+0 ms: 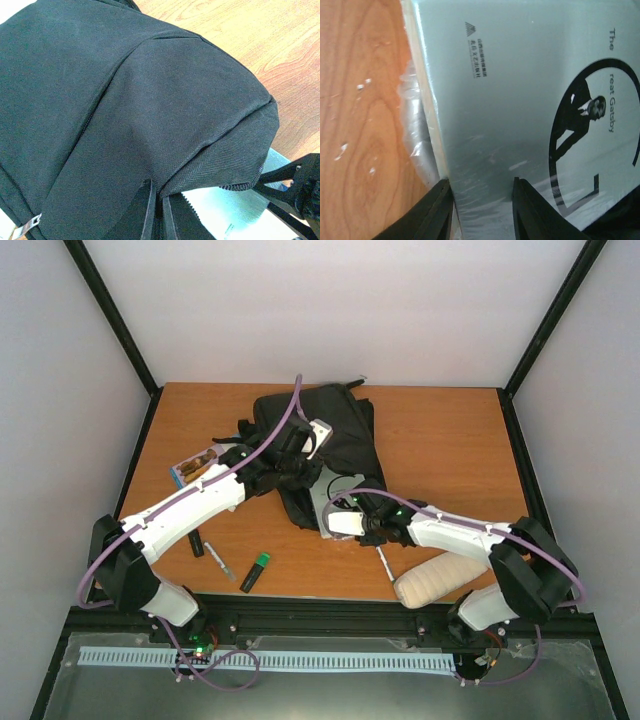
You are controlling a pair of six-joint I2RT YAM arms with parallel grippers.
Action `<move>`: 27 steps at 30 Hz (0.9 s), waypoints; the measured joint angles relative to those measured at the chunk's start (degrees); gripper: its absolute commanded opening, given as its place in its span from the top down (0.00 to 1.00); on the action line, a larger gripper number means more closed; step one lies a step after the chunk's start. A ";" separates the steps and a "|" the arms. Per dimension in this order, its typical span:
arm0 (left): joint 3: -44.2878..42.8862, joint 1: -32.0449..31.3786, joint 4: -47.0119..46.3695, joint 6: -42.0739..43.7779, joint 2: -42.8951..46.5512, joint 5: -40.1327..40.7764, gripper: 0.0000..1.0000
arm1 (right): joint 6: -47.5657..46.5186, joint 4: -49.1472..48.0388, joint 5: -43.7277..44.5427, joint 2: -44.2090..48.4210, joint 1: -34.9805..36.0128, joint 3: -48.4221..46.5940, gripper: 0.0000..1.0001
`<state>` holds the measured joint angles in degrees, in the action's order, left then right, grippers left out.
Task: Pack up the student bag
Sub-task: Place the book in the student bag.
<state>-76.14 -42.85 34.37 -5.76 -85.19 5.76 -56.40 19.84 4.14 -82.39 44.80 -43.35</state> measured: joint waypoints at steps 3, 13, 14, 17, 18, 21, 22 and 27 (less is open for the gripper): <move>0.00 0.00 0.02 0.02 0.00 0.00 0.99 | 0.15 -2.05 1.01 -1.27 0.04 -0.28 0.76; 0.00 0.00 0.02 0.02 0.00 0.04 0.99 | 0.26 -10.49 4.98 -6.82 0.09 -2.75 0.84; 0.00 0.00 0.02 0.02 0.00 0.04 0.99 | 0.26 -11.37 5.35 -7.74 0.11 -3.10 0.84; 0.00 0.00 0.02 0.02 0.00 0.07 0.99 | 0.24 -14.80 6.97 -10.93 0.15 -3.89 0.85; 0.00 0.00 0.02 0.02 0.00 0.07 0.99 | 0.15 -16.06 7.56 -11.98 0.15 -4.02 0.85; 0.00 0.00 0.02 0.02 0.00 0.07 0.99 | -0.37 -20.09 9.38 -14.56 0.22 -4.20 0.85; 0.00 0.00 0.02 0.02 0.00 0.07 0.99 | -0.66 -21.42 9.92 -15.17 0.24 -4.22 0.85; 0.00 0.02 0.02 0.02 0.07 0.09 0.99 | -2.56 -27.41 12.55 -18.29 0.24 -4.74 0.88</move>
<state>-76.14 -42.83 34.39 -5.74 -85.12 5.85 -58.96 -7.57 16.69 -100.68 45.04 -48.10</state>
